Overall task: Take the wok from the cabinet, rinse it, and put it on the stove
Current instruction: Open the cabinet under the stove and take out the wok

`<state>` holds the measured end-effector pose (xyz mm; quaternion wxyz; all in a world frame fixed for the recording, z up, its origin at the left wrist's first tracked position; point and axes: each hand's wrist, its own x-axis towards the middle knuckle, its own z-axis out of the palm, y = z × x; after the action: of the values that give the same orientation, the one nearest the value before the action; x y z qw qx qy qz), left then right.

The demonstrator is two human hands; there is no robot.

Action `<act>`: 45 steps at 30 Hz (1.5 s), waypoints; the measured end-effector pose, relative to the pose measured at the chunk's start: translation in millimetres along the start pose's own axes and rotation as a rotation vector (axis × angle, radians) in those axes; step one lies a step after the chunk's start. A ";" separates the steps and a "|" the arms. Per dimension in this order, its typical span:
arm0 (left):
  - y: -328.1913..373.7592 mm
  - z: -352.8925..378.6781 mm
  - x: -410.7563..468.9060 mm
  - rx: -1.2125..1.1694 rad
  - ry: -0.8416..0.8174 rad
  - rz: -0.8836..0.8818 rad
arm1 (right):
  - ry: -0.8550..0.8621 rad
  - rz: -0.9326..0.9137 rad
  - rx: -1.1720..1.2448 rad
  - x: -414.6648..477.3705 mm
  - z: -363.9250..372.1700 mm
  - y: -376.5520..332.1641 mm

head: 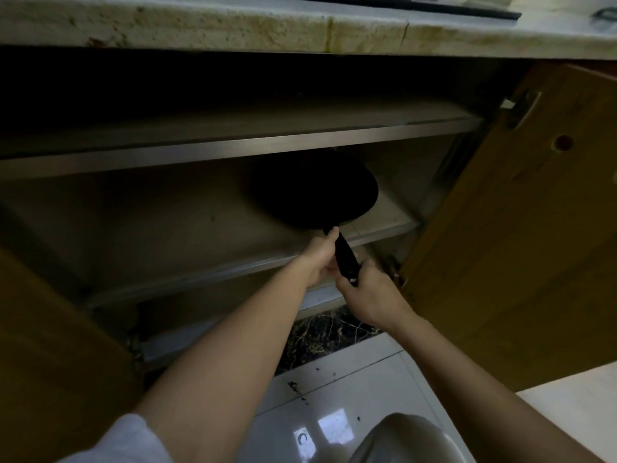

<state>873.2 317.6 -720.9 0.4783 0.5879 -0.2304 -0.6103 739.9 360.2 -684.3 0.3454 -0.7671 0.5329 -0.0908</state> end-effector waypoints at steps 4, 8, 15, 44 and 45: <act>-2.2 5.3 -3.9 -0.214 -0.018 -0.080 | -0.247 0.168 0.765 7.4 -11.6 -6.8; -5.0 11.7 -13.3 0.041 0.099 -0.129 | -0.131 0.322 1.098 22.6 2.4 -15.6; -13.8 8.4 4.4 -0.188 -0.054 -0.214 | -0.169 0.251 1.172 32.5 8.6 -7.8; 41.5 46.5 -156.1 -0.082 0.075 -0.402 | -0.130 0.492 1.045 -106.6 -49.7 -80.3; 45.1 47.7 -167.1 -0.081 0.063 -0.416 | -0.127 0.504 1.039 -115.4 -54.4 -86.0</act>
<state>817.7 427.4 -590.0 0.3720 0.6221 -0.0641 -0.6859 729.3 454.9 -563.5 0.7190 -0.3503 0.5627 -0.2093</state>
